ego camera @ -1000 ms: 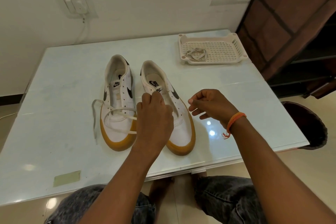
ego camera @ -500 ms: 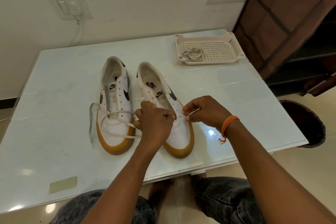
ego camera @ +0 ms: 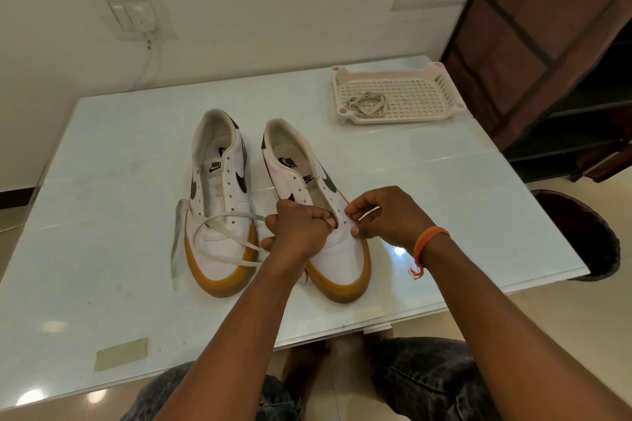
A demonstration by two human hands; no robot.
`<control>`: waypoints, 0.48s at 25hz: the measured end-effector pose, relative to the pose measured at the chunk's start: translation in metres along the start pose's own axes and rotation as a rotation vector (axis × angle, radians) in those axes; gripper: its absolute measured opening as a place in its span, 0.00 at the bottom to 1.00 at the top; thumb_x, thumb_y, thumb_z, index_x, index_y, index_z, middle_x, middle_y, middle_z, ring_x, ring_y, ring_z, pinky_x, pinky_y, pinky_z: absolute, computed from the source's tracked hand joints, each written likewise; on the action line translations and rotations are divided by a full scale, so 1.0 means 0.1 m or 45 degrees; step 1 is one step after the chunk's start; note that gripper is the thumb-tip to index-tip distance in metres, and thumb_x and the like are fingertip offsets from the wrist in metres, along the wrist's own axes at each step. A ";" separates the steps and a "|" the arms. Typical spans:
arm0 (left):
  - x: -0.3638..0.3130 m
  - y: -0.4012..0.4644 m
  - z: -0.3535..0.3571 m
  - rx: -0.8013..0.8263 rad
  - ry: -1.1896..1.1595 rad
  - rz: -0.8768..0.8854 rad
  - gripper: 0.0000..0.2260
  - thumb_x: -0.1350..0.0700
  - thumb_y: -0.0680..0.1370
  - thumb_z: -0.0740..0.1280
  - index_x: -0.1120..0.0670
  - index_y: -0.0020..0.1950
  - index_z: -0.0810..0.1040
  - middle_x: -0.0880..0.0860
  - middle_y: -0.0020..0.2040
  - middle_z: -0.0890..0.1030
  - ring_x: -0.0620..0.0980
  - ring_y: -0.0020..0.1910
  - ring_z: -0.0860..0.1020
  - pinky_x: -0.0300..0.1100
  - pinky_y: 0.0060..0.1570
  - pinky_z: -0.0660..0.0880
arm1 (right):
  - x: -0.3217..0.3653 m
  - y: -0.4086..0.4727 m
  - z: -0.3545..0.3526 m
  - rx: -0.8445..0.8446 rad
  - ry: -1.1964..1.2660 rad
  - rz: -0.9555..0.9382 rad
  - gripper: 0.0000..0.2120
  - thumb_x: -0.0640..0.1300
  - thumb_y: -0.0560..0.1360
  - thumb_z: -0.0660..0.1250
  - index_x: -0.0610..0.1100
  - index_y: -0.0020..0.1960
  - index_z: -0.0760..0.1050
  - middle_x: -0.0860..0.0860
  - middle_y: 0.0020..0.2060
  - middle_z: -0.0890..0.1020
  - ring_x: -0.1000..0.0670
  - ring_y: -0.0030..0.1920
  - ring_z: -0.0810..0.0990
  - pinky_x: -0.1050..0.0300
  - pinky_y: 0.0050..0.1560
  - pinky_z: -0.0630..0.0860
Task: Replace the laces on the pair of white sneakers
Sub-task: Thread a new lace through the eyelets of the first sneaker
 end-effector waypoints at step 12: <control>-0.16 -0.07 0.05 0.021 0.431 0.109 0.09 0.50 0.78 0.69 0.45 0.57 0.83 0.52 0.66 0.67 0.58 0.63 0.62 0.51 0.62 0.65 | 0.08 -0.03 0.01 -0.050 -0.116 -0.033 0.15 0.38 0.65 0.80 0.46 0.50 0.82 0.50 0.46 0.84 0.52 0.42 0.81 0.55 0.55 0.79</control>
Point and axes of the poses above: each hand's wrist, its own y-axis towards the middle knuckle, its own z-axis out of the palm, x = y × z, the point moved 10 cm from there along y, towards the middle knuckle
